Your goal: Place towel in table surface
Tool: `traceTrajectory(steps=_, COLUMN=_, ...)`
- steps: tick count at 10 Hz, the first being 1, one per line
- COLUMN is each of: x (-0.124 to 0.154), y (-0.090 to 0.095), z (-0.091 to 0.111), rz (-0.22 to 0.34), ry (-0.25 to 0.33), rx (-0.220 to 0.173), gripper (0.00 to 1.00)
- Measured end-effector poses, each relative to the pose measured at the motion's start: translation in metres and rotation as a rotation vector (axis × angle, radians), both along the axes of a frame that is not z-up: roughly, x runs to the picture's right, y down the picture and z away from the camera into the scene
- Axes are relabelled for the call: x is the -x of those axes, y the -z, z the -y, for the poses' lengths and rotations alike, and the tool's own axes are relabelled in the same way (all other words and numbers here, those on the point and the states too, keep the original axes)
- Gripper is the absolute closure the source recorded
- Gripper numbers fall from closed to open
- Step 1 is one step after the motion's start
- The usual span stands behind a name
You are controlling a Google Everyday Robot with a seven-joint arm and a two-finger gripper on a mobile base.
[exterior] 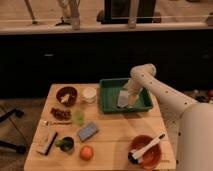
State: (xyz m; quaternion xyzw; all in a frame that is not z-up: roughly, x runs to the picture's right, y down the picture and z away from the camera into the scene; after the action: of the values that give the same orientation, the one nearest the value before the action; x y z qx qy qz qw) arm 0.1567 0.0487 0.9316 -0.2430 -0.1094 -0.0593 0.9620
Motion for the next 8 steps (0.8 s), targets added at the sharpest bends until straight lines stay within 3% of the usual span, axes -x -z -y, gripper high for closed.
traceTrajectory(steps=3, x=-0.005, y=-0.001, z=-0.019, rz=0.001, ry=0.000, rx=0.010, gripper=0.20)
traceTrajectory(steps=8, x=-0.006, y=-0.010, z=-0.034, rz=0.003, ry=-0.008, rx=0.033, gripper=0.20)
